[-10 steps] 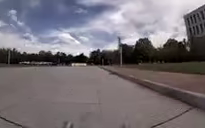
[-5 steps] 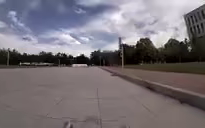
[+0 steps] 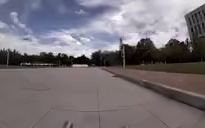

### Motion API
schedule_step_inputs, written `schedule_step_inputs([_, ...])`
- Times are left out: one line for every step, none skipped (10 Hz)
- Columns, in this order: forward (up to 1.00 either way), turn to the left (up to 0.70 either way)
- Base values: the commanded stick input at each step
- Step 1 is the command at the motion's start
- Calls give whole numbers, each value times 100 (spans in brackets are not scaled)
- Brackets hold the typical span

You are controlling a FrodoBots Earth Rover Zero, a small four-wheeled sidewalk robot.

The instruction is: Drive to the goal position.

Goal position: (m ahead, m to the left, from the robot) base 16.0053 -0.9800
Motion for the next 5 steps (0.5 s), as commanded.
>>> schedule_step_inputs([100, 0])
schedule_step_inputs([100, 0])
schedule_step_inputs([100, 0])
schedule_step_inputs([100, 0])
schedule_step_inputs([100, 0])
